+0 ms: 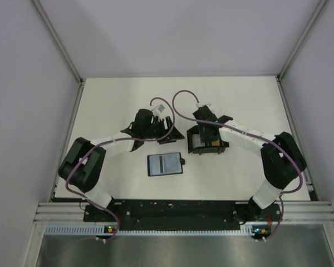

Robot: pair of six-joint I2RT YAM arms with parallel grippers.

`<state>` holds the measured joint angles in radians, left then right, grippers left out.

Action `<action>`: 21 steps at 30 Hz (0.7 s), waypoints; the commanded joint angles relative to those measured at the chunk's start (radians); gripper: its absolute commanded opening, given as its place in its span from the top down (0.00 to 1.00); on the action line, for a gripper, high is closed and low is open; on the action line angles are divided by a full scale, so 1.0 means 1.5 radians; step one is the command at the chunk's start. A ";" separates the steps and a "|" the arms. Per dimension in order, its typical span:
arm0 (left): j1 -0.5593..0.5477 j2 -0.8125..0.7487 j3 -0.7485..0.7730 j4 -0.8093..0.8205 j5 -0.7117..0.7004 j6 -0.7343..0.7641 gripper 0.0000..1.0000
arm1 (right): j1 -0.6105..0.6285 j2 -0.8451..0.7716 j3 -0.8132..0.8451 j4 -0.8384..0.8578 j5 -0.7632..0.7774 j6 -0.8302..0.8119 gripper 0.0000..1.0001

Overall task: Put the credit cards into the card holder
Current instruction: Place the credit card in the storage box, then pick up the credit card from the storage box.

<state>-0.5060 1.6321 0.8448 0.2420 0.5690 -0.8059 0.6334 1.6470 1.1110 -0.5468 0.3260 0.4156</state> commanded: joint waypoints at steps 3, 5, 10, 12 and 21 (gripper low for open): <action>-0.003 -0.019 -0.015 0.030 0.008 0.010 0.34 | -0.020 0.032 0.053 -0.002 0.024 -0.022 1.00; -0.003 -0.026 -0.016 0.021 0.005 0.014 0.34 | -0.020 0.016 0.058 -0.005 0.036 -0.028 1.00; -0.003 -0.047 -0.015 -0.003 -0.005 0.025 0.34 | -0.020 -0.067 0.091 -0.039 0.039 -0.050 1.00; -0.003 -0.057 -0.015 -0.013 -0.013 0.029 0.34 | -0.020 -0.104 0.099 -0.051 0.026 -0.052 1.00; -0.001 -0.126 -0.037 -0.019 -0.025 0.032 0.33 | -0.041 -0.234 0.060 -0.026 -0.142 0.022 1.00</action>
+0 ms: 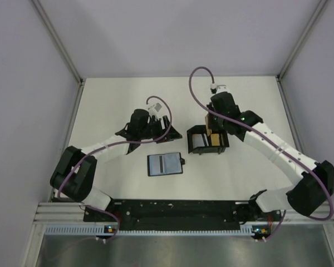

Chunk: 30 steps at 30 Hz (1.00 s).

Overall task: Put the credit cards into the card holder
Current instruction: Pick up the credit card from the storage box.

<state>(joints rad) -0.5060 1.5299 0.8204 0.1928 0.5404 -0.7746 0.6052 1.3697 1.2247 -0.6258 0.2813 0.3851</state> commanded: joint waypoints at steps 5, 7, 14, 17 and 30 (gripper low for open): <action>0.028 -0.139 -0.093 0.129 0.053 -0.038 0.31 | -0.088 -0.121 -0.124 0.170 -0.356 0.155 1.00; 0.049 -0.174 -0.139 0.202 0.089 -0.078 0.30 | -0.103 -0.136 -0.158 0.220 -0.420 0.189 1.00; 0.064 -0.209 -0.210 0.349 0.170 -0.170 0.27 | -0.101 -0.167 -0.294 0.464 -0.556 0.347 1.00; 0.064 -0.212 -0.236 0.368 0.173 -0.182 0.27 | -0.094 -0.172 -0.312 0.478 -0.557 0.356 1.00; 0.040 -0.169 -0.246 0.490 0.182 -0.242 0.30 | -0.034 -0.134 -0.356 0.597 -0.571 0.413 1.00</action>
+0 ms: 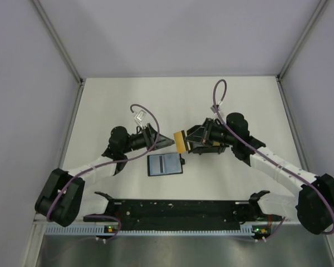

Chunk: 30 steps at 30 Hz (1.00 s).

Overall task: Put the credit cards into the card holder
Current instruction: Pick up the credit card from the storage box, then insert the credit card into the card holder.

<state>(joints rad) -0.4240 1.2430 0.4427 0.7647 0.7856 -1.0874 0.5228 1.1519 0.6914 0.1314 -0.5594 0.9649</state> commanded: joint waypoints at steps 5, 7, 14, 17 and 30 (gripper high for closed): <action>-0.027 0.046 -0.007 0.164 0.008 -0.061 0.36 | 0.025 0.027 -0.001 0.117 -0.016 0.041 1.00; -0.029 0.052 -0.010 0.183 0.002 -0.072 0.38 | 0.026 0.029 -0.004 0.123 -0.021 0.049 1.00; -0.037 0.087 -0.011 0.277 -0.005 -0.120 0.60 | 0.028 0.044 -0.014 0.152 -0.043 0.061 1.00; -0.037 0.099 -0.015 0.305 -0.007 -0.138 0.74 | 0.029 0.042 -0.020 0.157 -0.040 0.064 1.00; -0.036 0.047 -0.033 0.077 -0.034 -0.028 1.00 | 0.029 0.007 -0.027 0.035 0.046 -0.018 0.58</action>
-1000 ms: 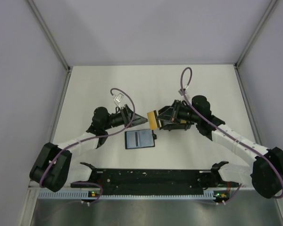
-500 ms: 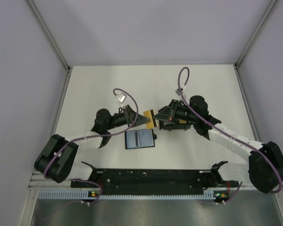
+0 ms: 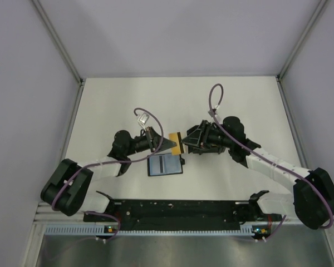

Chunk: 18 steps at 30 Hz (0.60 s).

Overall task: Put the credit cards into the card holder
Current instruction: Insert the credit card into the card holder.

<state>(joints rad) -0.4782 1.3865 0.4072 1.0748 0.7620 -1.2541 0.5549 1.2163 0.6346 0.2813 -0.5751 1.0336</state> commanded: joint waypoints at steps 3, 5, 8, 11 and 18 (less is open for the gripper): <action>0.000 -0.097 0.008 -0.384 -0.049 0.194 1.00 | 0.006 -0.041 0.010 -0.119 0.088 -0.096 0.57; 0.001 -0.124 0.031 -0.544 -0.102 0.274 1.00 | 0.007 -0.031 0.006 -0.133 0.088 -0.109 0.57; 0.002 -0.141 0.062 -0.702 -0.157 0.358 1.00 | 0.022 -0.005 0.016 -0.162 0.094 -0.134 0.57; 0.001 -0.144 0.081 -0.785 -0.179 0.393 1.00 | 0.054 0.044 0.044 -0.184 0.104 -0.158 0.57; 0.001 -0.138 0.109 -0.873 -0.242 0.422 1.00 | 0.141 0.155 0.112 -0.215 0.142 -0.176 0.60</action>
<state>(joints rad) -0.4778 1.1950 0.5179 -0.1085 0.4850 -0.6964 0.7120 1.3888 0.7105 -0.0143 -0.4103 0.8177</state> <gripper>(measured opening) 0.011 0.414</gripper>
